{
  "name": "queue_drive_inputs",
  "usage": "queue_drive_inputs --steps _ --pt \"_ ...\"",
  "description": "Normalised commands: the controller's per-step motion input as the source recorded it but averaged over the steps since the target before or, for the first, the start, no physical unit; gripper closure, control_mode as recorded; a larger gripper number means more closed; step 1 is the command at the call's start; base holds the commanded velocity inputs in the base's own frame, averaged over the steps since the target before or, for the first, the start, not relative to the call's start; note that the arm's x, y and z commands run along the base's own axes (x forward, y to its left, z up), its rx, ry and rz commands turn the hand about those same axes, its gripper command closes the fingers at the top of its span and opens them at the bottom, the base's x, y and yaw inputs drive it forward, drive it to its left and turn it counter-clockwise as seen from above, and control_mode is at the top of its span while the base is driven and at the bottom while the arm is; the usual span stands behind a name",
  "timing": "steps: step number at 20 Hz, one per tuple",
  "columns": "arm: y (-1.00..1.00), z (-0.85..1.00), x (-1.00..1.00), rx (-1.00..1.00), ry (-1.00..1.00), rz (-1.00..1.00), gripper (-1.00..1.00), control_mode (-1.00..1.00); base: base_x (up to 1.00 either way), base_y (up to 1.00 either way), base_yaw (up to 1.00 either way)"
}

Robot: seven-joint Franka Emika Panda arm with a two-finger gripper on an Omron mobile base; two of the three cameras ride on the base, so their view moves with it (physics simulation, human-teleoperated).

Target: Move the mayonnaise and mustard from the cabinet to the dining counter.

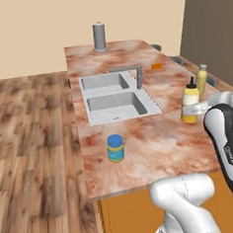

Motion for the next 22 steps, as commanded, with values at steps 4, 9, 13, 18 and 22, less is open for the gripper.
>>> queue_drive_inputs --steps 4,9,13,18,22 --pt "-0.17 -0.67 0.58 -0.09 0.00 0.00 1.00 -1.00 0.00 0.00 0.00" --pt "-0.02 -0.53 0.64 -0.09 0.00 0.00 1.00 -1.00 0.00 0.00 0.00" --pt "-0.10 -0.37 0.61 -0.07 0.00 0.00 1.00 -1.00 0.00 0.00 0.00" --pt "-0.21 -0.32 0.55 -0.03 0.01 0.00 1.00 -1.00 0.00 0.00 0.00" --pt "-0.35 -0.18 0.30 0.00 0.02 0.00 1.00 -1.00 0.00 0.00 0.00"
